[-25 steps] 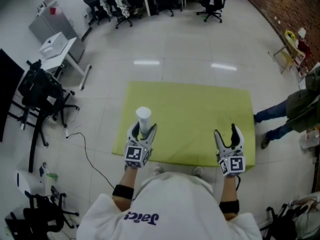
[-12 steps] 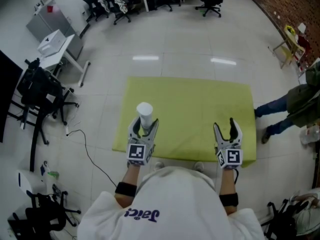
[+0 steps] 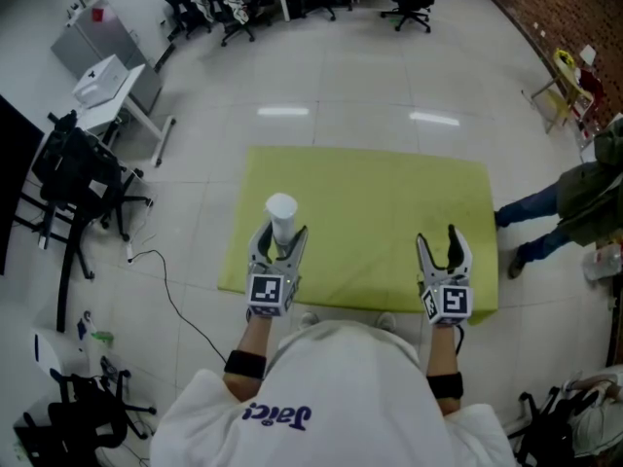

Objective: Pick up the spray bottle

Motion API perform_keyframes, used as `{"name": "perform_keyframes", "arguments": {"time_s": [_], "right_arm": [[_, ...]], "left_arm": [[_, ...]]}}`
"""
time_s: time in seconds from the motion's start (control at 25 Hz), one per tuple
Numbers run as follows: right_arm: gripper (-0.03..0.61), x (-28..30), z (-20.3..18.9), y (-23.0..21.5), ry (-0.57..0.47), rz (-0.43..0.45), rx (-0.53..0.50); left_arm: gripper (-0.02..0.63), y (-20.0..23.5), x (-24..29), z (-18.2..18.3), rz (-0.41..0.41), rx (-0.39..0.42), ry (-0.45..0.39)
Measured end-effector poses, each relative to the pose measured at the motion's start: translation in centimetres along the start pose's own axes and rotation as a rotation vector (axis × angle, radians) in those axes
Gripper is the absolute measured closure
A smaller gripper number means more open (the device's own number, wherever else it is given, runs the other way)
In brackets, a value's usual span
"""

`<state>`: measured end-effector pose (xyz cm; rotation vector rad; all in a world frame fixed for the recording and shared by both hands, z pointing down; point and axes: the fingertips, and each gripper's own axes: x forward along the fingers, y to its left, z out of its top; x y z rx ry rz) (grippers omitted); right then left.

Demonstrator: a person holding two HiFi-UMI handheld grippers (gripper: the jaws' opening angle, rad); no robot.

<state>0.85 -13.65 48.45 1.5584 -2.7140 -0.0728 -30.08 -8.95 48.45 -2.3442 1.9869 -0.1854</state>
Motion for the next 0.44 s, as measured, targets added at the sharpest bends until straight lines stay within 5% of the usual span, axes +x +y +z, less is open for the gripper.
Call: {"name": "perform_keyframes", "arguments": {"time_s": [0.44], "right_arm": [[0.259,-0.5,0.92,-0.23,-0.011,-0.001,-0.004]], "left_arm": [[0.337,0.21,0.03,0.68,0.006,-0.027,0.014]]}}
